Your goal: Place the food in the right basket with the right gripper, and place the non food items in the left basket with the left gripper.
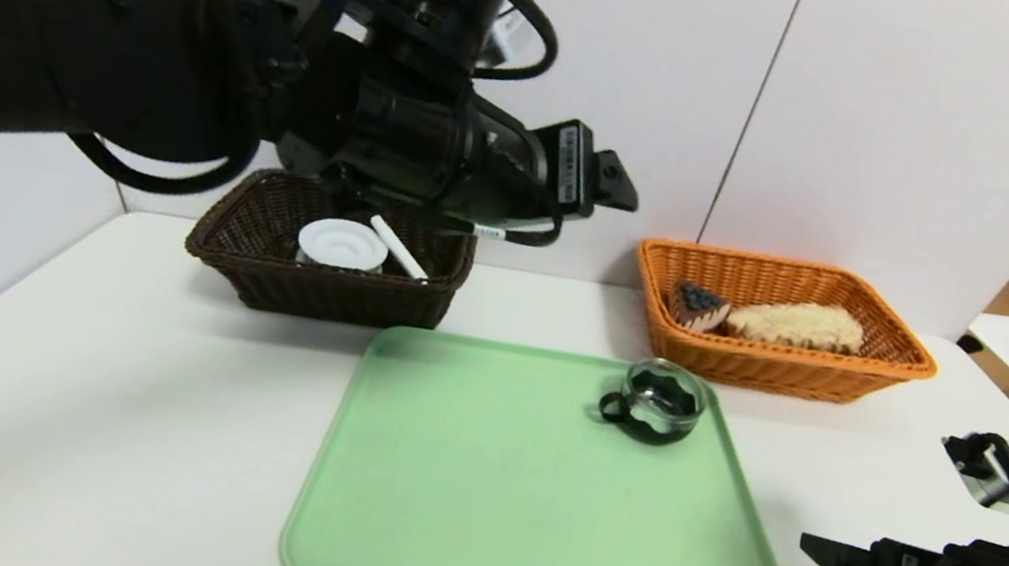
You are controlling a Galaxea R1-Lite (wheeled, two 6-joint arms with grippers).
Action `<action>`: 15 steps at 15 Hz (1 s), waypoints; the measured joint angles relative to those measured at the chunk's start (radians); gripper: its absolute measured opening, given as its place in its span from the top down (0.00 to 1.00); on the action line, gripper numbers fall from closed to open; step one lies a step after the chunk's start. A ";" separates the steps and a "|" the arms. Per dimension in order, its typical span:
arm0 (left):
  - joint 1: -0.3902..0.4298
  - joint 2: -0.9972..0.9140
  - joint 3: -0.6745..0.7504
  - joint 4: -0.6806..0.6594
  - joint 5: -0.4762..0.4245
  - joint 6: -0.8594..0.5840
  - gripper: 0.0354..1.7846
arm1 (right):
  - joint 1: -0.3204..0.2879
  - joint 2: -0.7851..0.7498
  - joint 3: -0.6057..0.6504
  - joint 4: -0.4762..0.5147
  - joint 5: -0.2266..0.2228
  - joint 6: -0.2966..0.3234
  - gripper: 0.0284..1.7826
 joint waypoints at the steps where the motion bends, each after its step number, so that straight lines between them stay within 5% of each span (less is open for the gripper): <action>1: -0.018 0.000 0.047 -0.060 -0.016 0.031 0.09 | 0.000 -0.007 0.000 -0.001 0.000 0.000 0.04; 6: -0.049 0.014 0.330 -0.476 -0.130 0.214 0.07 | 0.000 -0.029 -0.001 -0.001 0.000 0.000 0.04; 10: -0.058 0.057 0.373 -0.640 -0.142 0.373 0.06 | 0.000 -0.032 -0.001 -0.001 0.004 -0.004 0.04; 15: -0.068 0.113 0.232 -0.473 -0.135 0.315 0.06 | 0.000 -0.031 -0.002 -0.001 0.004 0.000 0.04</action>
